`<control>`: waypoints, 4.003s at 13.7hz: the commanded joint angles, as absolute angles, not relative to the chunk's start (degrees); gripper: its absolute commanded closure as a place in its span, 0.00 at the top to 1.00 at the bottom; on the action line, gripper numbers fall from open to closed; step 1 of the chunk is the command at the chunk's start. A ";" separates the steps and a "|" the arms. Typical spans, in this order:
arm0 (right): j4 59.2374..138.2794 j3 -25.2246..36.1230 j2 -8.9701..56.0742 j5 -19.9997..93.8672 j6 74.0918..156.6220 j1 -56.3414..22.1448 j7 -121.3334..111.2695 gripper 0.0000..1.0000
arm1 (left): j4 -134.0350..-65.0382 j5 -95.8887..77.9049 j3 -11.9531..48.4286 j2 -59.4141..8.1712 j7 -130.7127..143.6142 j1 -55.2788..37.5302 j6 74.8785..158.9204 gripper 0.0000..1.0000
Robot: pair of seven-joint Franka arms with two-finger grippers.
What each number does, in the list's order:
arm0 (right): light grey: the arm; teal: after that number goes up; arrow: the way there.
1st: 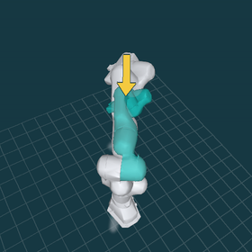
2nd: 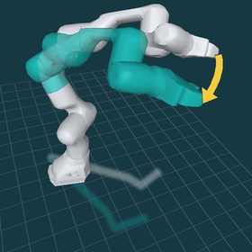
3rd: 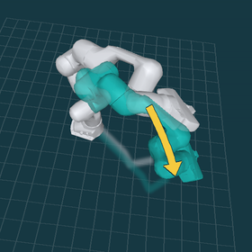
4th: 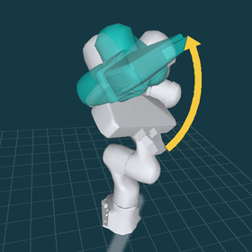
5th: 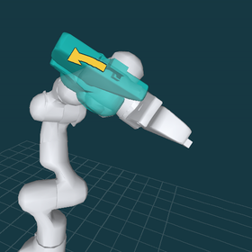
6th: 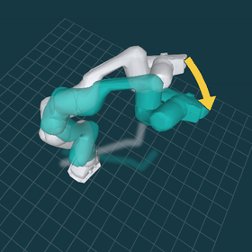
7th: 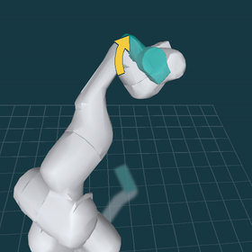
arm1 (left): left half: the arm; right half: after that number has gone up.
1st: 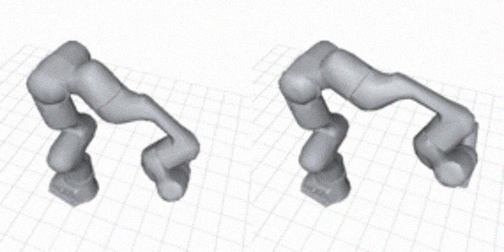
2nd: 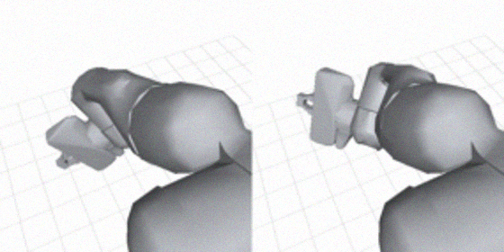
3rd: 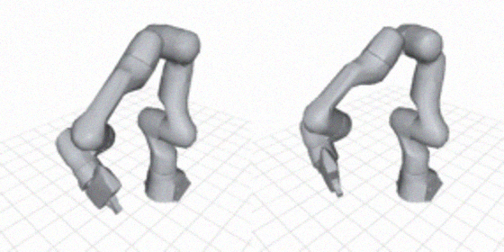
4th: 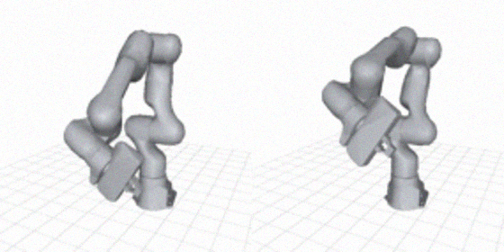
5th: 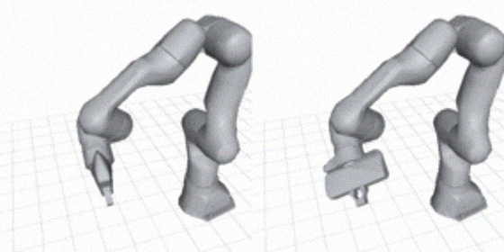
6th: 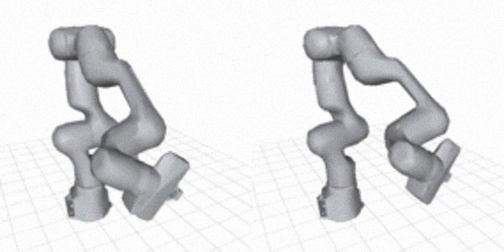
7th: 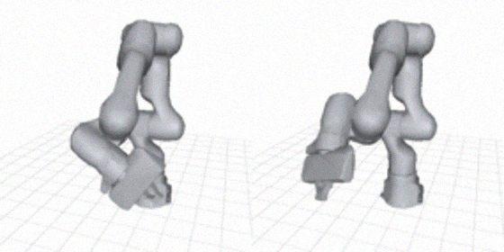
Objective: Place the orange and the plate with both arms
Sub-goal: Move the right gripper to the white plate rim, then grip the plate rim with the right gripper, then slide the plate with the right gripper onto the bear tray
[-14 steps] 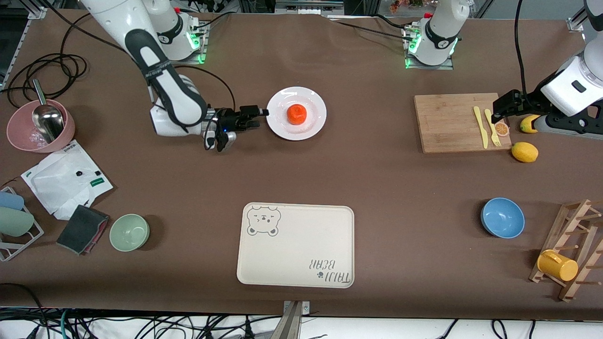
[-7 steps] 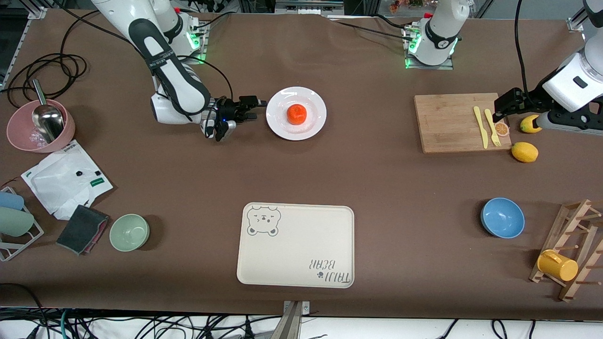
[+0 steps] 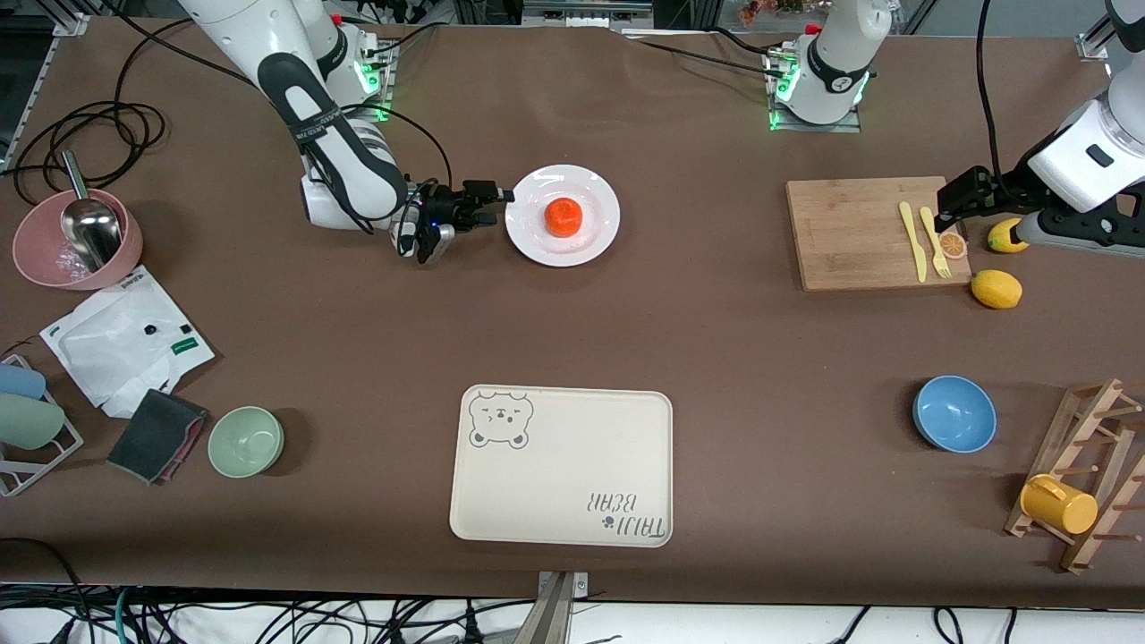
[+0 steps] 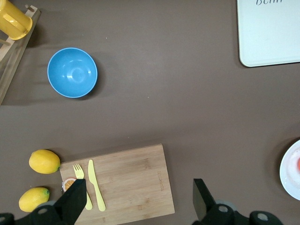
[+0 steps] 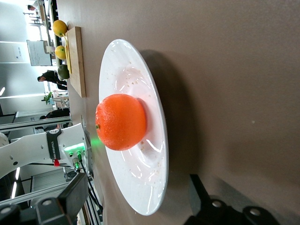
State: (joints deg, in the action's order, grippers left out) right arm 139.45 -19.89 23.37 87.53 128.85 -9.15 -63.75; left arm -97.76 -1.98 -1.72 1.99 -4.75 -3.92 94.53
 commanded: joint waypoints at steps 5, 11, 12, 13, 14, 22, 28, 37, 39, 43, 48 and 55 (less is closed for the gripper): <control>139.75 -20.57 23.12 93.60 131.92 -12.57 -67.23 0.59 | -98.35 -0.26 -2.02 2.72 -5.71 -4.39 94.66 1.00; 139.40 -20.48 25.92 94.39 132.01 -12.48 -72.41 0.48 | -98.35 -0.26 -2.29 2.81 -5.80 -4.22 94.22 1.00; 139.39 -20.48 26.36 94.39 132.01 -12.48 -73.47 0.45 | -98.35 -0.26 -2.29 2.81 -5.80 -4.31 94.22 1.00; 139.39 -20.48 26.37 94.39 132.01 -12.48 -73.56 0.42 | -98.35 -0.26 -2.29 2.73 -5.71 -4.31 94.22 1.00; 139.39 -20.48 26.37 94.39 132.01 -12.48 -73.56 0.37 | -98.35 -0.26 -2.20 2.81 -5.71 -4.31 94.22 1.00; 139.40 -20.39 26.46 94.39 132.01 -12.48 -73.65 0.19 | -98.35 -0.26 -2.20 2.81 -5.71 -4.31 94.13 1.00; 139.39 -20.21 27.60 94.39 131.92 -12.39 -75.58 0.06 | -98.35 -0.26 -2.02 2.81 -5.71 -4.39 93.96 1.00; 139.13 -20.04 28.48 94.39 131.92 -12.30 -76.11 0.00 | -98.35 -0.26 -2.02 2.81 -5.71 -4.39 93.96 1.00; 138.96 -19.60 29.18 94.48 131.66 -12.22 -76.03 0.00 | -98.35 -0.26 -2.02 2.81 -5.71 -4.39 93.96 1.00; 138.61 -19.16 29.18 96.94 131.22 -11.78 -74.71 0.00 | -98.35 -0.26 -2.02 2.81 -5.71 -4.39 93.96 1.00; 135.97 -19.25 25.76 95.54 131.22 -11.69 -60.41 0.00 | -98.35 -0.26 -2.02 2.81 -5.71 -4.31 93.96 1.00; 125.01 -19.07 25.22 87.03 131.22 -9.59 -43.71 0.00 | -98.35 -0.26 -2.02 2.81 -5.71 -4.31 93.87 1.00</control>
